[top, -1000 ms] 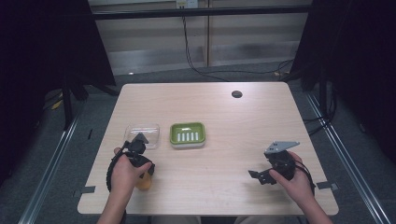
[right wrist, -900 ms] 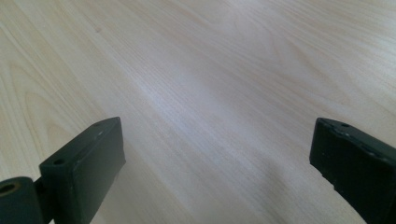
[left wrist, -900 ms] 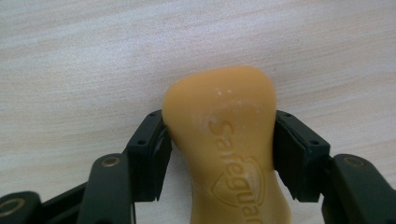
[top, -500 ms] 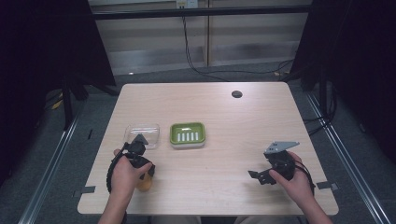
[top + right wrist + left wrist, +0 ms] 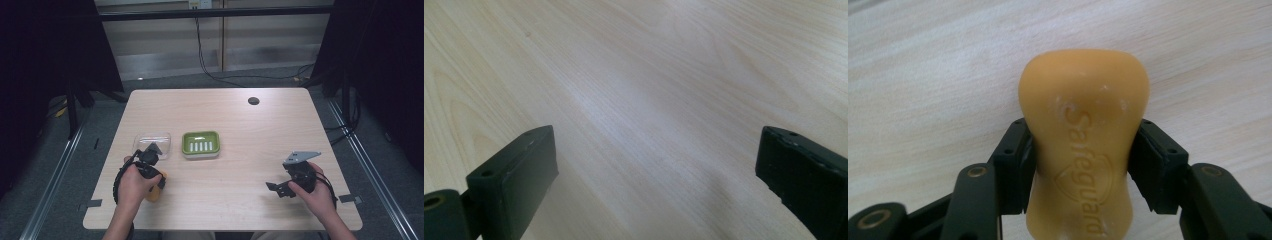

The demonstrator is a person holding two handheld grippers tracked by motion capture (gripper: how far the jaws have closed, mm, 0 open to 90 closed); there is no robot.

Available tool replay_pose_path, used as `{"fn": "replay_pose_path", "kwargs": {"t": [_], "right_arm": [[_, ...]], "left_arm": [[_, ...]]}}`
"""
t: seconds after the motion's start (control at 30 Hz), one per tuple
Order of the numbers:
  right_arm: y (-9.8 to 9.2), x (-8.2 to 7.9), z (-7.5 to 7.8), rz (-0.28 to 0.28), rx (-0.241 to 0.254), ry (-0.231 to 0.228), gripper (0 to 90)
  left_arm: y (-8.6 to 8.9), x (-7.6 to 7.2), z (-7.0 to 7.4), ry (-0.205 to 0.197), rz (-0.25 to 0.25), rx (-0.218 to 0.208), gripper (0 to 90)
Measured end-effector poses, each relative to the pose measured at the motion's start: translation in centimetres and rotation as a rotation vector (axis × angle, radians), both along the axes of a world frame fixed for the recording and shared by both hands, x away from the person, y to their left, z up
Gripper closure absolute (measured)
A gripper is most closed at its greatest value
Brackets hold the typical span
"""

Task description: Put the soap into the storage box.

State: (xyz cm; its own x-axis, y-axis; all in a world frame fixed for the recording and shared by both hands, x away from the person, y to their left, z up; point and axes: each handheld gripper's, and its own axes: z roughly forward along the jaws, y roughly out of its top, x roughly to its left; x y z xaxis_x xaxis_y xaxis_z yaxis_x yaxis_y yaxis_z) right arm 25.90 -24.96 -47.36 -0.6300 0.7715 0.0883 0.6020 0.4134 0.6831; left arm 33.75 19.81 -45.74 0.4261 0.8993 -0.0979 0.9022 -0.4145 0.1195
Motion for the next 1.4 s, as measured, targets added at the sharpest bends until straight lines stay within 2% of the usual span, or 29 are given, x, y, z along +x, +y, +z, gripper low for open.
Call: {"fn": "replay_pose_path", "kwargs": {"t": [0.13, 0.17, 0.33, 0.4, 0.43, 0.57, 0.63, 0.67, 0.7, 0.73, 0.9, 0.93, 1.0, 1.07, 1.17, 1.2, 1.4], "right_arm": [[-0.1, 0.0, 0.0, -0.006, -0.004, 0.005, 2.8], [-0.1, 0.0, 0.0, -0.005, 0.001, 0.002, 2.8], [0.0, 0.0, 0.0, 0.002, -0.006, -0.002, 2.8], [0.0, -0.1, 0.0, 0.000, -0.005, -0.001, 2.8], [0.0, 0.0, 0.0, 0.004, -0.003, -0.004, 2.8], [0.0, -0.1, 0.1, -0.004, -0.006, 0.000, 2.8], [0.0, -0.1, 0.0, 0.003, -0.002, -0.005, 2.8], [0.0, -0.1, 0.0, 0.001, -0.002, -0.004, 2.8], [0.0, -0.1, 0.0, 0.004, -0.003, -0.005, 2.8], [0.0, -0.1, 0.0, -0.001, -0.009, -0.002, 2.8], [-0.1, -0.1, 0.0, -0.004, -0.010, -0.001, 2.8], [-0.1, -0.1, 0.0, -0.001, -0.006, -0.005, 2.8], [-0.1, -0.2, 0.1, -0.006, -0.007, 0.003, 2.8], [-0.2, -0.1, 0.1, -0.002, -0.009, -0.001, 2.8], [-0.2, -0.2, 0.1, -0.002, -0.009, -0.001, 2.8], [-0.1, -0.2, 0.1, -0.006, -0.012, 0.000, 2.8], [-0.2, -0.2, 0.1, -0.009, -0.015, -0.002, 2.8]], "left_arm": [[-0.2, 0.1, 0.2, -0.017, -0.032, -0.006, 47.9], [-0.4, 0.0, 0.3, -0.038, -0.044, -0.016, 48.2], [-0.5, 0.2, 0.9, -0.057, -0.073, -0.023, 48.6], [-0.6, 0.2, 1.2, -0.064, -0.073, -0.025, 48.8], [-0.6, 0.2, 1.3, -0.081, -0.063, -0.039, 49.0], [-0.5, 0.3, 1.5, -0.092, -0.074, -0.075, 49.4], [-0.5, 0.3, 1.6, -0.101, -0.090, -0.071, 49.4], [-0.5, 0.3, 1.6, -0.101, -0.090, -0.071, 49.4], [-0.6, 0.4, 1.6, -0.082, -0.081, -0.083, 49.4], [-0.6, 0.5, 1.6, -0.102, -0.079, -0.096, 49.4], [-0.7, 0.7, 1.7, -0.090, -0.091, -0.097, 49.5], [-0.7, 0.7, 1.8, -0.106, -0.098, -0.100, 49.5], [-0.7, 0.8, 2.0, -0.112, -0.104, -0.104, 49.5], [-0.6, 0.9, 2.1, -0.107, -0.116, -0.105, 49.5], [-0.7, 1.0, 2.0, -0.099, -0.105, -0.115, 49.5], [-0.7, 1.0, 1.9, -0.111, -0.108, -0.122, 49.5], [-0.7, 1.2, 2.3, -0.100, -0.130, -0.118, 49.4]]}}
